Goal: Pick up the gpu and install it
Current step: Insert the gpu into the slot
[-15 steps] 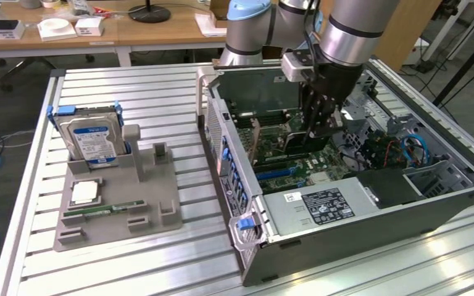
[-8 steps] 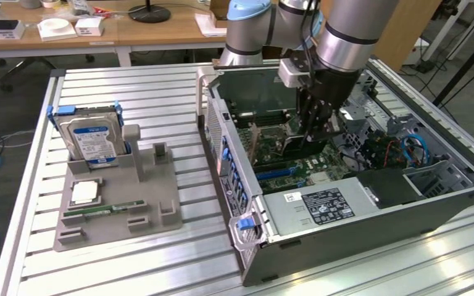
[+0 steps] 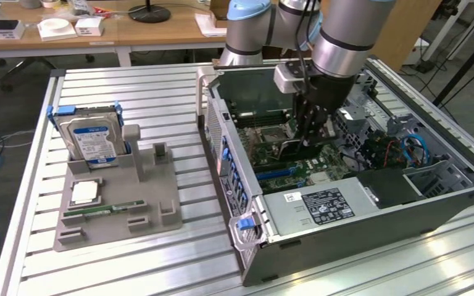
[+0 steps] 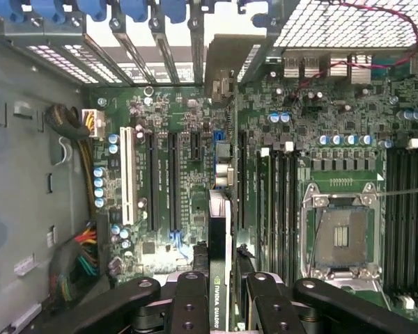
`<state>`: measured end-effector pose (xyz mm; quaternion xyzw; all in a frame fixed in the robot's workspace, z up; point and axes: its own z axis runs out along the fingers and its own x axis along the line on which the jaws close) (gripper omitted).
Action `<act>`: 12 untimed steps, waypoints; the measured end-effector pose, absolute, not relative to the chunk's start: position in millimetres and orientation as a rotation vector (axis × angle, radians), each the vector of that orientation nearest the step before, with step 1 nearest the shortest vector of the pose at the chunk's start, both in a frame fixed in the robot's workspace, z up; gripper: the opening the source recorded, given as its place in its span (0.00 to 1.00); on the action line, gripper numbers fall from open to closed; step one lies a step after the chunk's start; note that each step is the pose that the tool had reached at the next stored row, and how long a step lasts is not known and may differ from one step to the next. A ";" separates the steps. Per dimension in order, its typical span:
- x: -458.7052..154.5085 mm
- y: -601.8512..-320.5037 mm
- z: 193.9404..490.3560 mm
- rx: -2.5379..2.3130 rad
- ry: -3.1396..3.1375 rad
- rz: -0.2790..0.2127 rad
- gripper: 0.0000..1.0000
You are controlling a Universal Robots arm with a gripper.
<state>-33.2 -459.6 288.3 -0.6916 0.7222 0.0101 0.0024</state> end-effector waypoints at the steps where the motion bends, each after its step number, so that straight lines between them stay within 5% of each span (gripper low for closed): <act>1: -34.4 -459.6 287.0 -2.169 2.265 0.031 0.26; 12: -42.5 -462.1 280.4 -2.169 2.265 0.031 0.26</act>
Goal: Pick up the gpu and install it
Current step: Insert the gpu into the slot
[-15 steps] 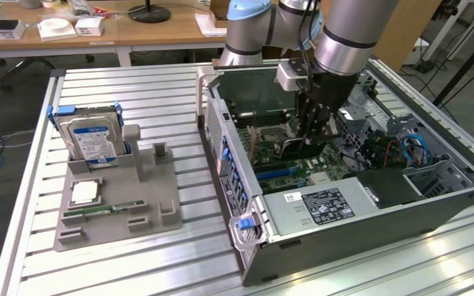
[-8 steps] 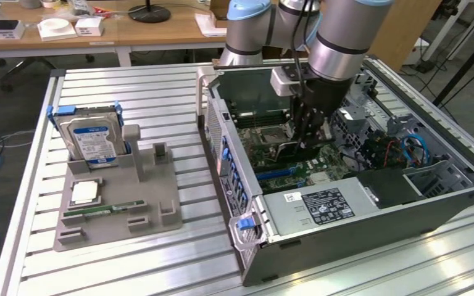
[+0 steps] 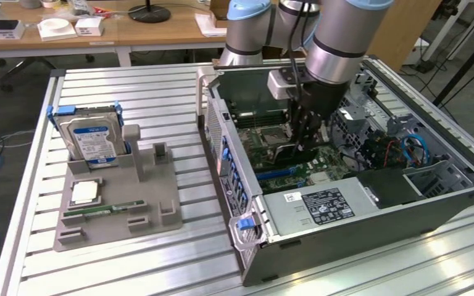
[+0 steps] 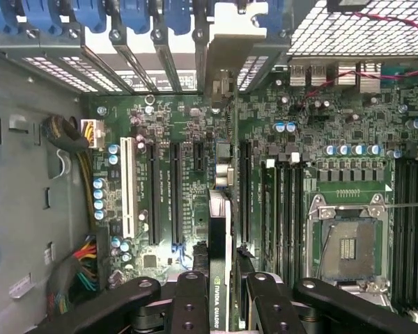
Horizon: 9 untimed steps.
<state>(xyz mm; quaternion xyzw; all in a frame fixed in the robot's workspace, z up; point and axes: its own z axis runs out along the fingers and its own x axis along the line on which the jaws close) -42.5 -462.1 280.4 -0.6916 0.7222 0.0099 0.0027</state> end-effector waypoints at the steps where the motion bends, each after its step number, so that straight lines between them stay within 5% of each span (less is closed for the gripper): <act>1: -43.5 -462.1 279.8 -2.169 2.265 0.031 0.26; 9: -50.5 -462.2 274.2 -2.169 2.265 0.031 0.26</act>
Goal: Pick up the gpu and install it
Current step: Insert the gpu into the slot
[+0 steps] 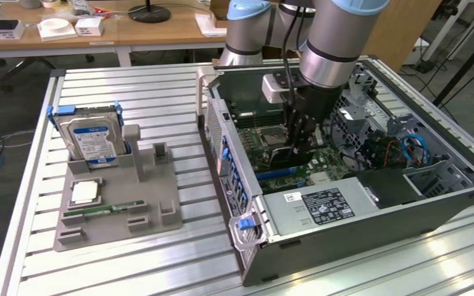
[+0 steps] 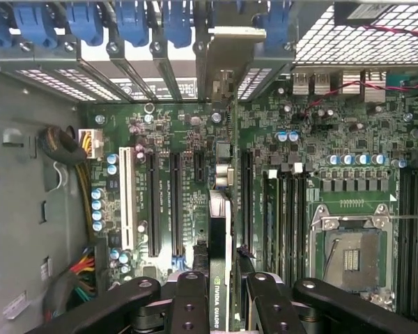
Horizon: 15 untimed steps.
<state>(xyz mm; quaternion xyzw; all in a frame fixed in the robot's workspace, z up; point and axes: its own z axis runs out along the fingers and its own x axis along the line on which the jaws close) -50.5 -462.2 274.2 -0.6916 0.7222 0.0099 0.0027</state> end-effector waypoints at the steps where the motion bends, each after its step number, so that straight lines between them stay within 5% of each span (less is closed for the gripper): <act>1: -51.0 -462.2 273.4 -2.169 2.265 0.031 0.26; 15: -51.1 -462.2 271.4 -2.169 2.265 0.031 0.26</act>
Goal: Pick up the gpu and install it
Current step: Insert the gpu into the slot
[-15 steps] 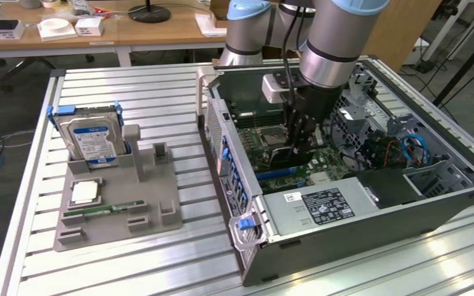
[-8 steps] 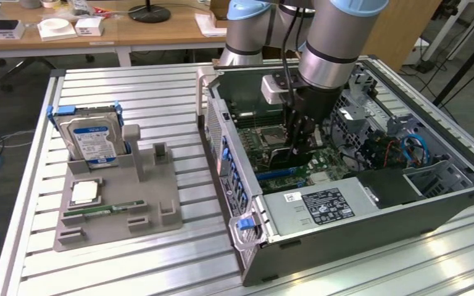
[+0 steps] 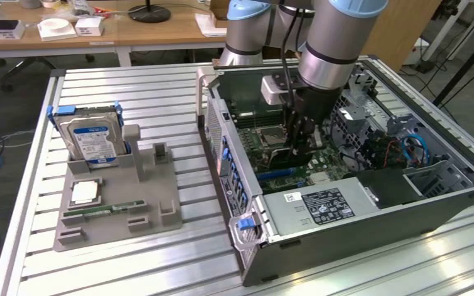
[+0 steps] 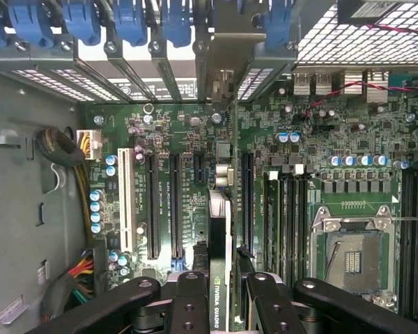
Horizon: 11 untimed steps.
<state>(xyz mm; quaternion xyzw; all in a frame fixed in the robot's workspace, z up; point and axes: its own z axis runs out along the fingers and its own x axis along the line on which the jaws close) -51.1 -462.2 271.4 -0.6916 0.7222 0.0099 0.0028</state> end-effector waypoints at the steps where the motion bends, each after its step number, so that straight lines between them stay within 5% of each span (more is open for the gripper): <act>1: -51.1 -462.2 270.6 -2.169 2.265 0.031 0.26; 11: -51.1 -462.2 262.8 -2.169 2.265 0.031 0.26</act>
